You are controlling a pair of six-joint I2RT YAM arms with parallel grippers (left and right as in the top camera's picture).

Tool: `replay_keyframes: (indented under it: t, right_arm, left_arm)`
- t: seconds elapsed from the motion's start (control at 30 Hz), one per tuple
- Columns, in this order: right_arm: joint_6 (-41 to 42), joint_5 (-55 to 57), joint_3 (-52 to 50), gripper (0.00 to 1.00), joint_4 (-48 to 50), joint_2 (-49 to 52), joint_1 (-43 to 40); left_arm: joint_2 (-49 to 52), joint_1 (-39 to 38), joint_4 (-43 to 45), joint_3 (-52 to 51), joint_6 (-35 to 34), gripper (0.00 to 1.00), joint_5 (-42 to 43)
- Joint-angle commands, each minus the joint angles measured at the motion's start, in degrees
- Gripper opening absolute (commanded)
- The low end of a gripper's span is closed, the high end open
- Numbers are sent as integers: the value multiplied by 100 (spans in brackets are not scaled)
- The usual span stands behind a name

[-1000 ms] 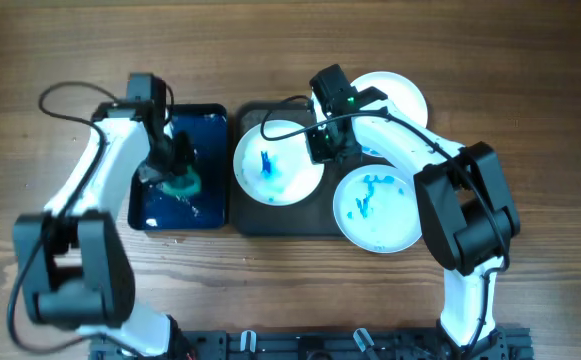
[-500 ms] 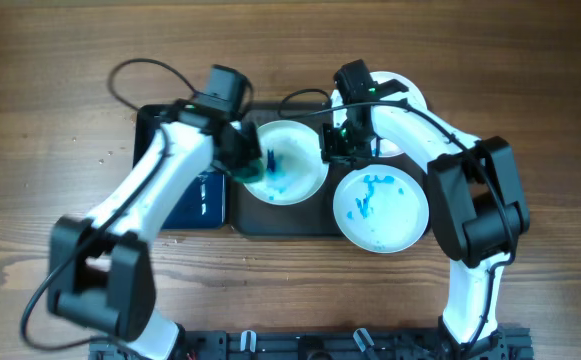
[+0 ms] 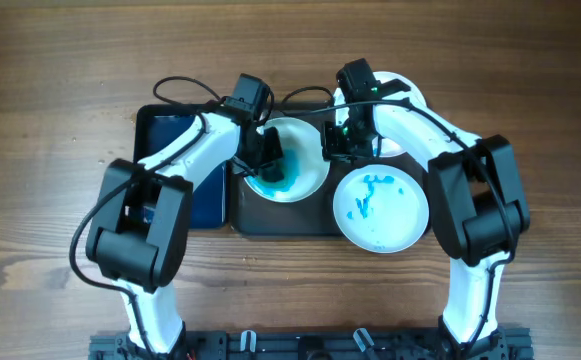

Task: Clean dirty plates on tray and stack at the side
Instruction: 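Lift the sponge with left gripper and move it onto the held plate, then scrub the plate with the sponge in left gripper while right gripper holds it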

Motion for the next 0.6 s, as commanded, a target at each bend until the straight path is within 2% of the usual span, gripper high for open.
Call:
replay_keyframes:
  t: [0.0, 0.13, 0.2, 0.33, 0.4, 0.47, 0.5, 0.57]
  right_arm:
    - [31, -236, 0, 4, 48, 74, 39]
    - [26, -236, 0, 4, 48, 74, 39]
    - [26, -236, 0, 4, 48, 74, 39]
    - [26, -234, 0, 5, 46, 74, 39]
    - [26, -234, 0, 4, 48, 74, 39]
    - [26, -234, 0, 4, 59, 76, 39]
    - [26, -234, 0, 4, 72, 76, 39]
    - [31, -236, 0, 4, 114, 76, 39]
  left_arm:
    - [337, -127, 227, -44, 772, 4, 1759]
    - [337, -101, 442, 20, 1119, 4, 1735]
    - [337, -74, 647, 48, 1040, 4, 1248]
    - [334, -72, 647, 190, -205, 4, -531]
    - [304, -76, 214, 398, -802, 4, -1438]
    - [302, -140, -398, 623, -1001, 4, -2151]
    - [302, -186, -586, 675, -966, 4, -2256]
    - [302, -247, -616, 686, -131, 4, -1250]
